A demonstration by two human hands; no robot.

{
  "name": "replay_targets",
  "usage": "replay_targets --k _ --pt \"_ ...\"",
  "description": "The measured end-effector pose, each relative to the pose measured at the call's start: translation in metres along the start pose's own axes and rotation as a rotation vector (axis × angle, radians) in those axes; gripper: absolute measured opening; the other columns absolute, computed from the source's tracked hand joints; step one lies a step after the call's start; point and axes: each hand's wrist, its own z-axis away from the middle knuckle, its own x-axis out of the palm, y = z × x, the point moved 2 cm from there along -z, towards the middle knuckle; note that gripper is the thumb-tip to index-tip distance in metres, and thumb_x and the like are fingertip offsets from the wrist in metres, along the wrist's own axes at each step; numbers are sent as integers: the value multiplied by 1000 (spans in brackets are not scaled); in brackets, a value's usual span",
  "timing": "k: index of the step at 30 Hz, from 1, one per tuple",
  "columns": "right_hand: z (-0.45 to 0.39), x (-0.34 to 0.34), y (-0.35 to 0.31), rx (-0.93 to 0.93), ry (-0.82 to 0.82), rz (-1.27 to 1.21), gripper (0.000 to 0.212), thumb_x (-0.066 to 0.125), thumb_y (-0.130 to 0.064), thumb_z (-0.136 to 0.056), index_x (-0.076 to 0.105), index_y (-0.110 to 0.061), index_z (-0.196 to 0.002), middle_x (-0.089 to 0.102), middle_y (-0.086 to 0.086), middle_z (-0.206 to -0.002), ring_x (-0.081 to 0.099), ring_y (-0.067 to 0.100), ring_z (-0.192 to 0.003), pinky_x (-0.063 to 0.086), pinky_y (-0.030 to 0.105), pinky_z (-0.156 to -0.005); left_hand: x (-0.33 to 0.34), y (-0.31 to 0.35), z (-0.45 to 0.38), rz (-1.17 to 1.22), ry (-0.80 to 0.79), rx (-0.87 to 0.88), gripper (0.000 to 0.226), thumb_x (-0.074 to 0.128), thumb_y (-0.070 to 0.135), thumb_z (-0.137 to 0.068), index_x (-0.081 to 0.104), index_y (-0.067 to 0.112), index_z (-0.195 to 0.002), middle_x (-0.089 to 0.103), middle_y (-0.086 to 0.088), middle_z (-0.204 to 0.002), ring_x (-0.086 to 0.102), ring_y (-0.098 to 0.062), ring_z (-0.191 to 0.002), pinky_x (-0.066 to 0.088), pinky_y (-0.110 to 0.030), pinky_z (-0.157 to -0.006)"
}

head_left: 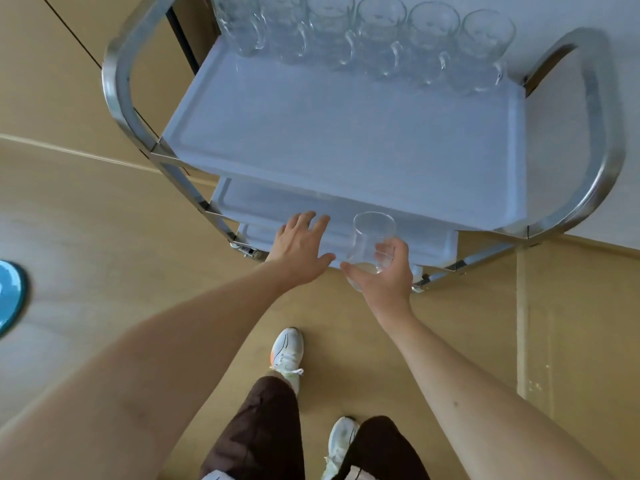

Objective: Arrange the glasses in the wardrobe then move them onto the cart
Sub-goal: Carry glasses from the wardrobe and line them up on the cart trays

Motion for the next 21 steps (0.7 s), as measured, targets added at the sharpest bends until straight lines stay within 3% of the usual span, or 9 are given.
replay_targets --k 10,16,21 --pt "-54 58 87 -69 9 -40 75 96 -30 -64 48 -30 -122 59 -10 -120 58 9 -113 40 11 -84 83 -50 -62 -26 95 45 76 65 45 -93 29 20 -155 27 -13 -161 20 -32 -149 24 -47 -118" --pt "-92 79 124 -191 42 -72 75 95 -31 -64 51 -28 -124 60 -11 -120 59 8 -113 48 25 -94 122 -78 -106 -48 211 54 66 57 46 -98 35 18 -153 32 -14 -159 23 -33 -148 25 -47 -119" --pt "-119 92 145 -289 85 -139 73 95 -32 -63 52 -28 -122 61 -10 -120 60 6 -114 49 28 -98 150 -88 -131 -21 343 42 60 49 49 -101 40 18 -151 38 -15 -156 27 -34 -147 27 -49 -118"
